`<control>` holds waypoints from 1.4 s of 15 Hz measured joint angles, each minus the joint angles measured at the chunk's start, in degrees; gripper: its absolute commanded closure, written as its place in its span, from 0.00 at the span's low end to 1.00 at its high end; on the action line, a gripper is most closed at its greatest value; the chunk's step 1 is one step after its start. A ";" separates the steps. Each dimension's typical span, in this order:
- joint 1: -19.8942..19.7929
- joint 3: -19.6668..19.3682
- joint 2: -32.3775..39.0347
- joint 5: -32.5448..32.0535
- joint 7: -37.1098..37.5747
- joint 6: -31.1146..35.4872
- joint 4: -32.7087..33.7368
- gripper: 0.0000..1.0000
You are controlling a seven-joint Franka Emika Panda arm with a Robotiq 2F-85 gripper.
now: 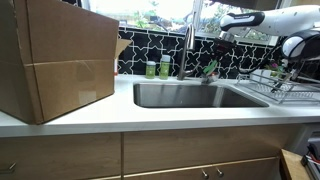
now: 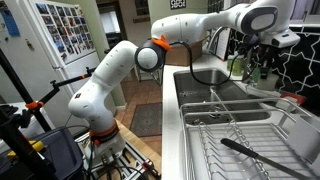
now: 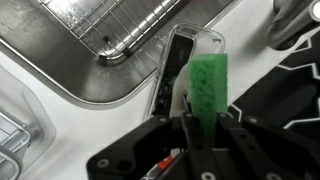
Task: Put the green sponge on the white sponge then place the two sponges in the clear container
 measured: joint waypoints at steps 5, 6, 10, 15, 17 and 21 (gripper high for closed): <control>-0.24 0.33 2.23 -1.31 0.31 -0.88 1.72 0.93; -0.28 0.34 2.56 -1.75 0.40 -1.40 2.12 0.93; -0.50 0.50 3.71 -2.82 0.90 -2.86 3.70 0.62; -0.94 0.93 5.55 -3.75 1.39 -2.87 6.31 0.30; -1.18 1.02 6.28 -4.30 2.11 -2.87 7.53 0.14; -1.65 1.64 7.52 -4.99 2.52 -2.91 9.42 0.00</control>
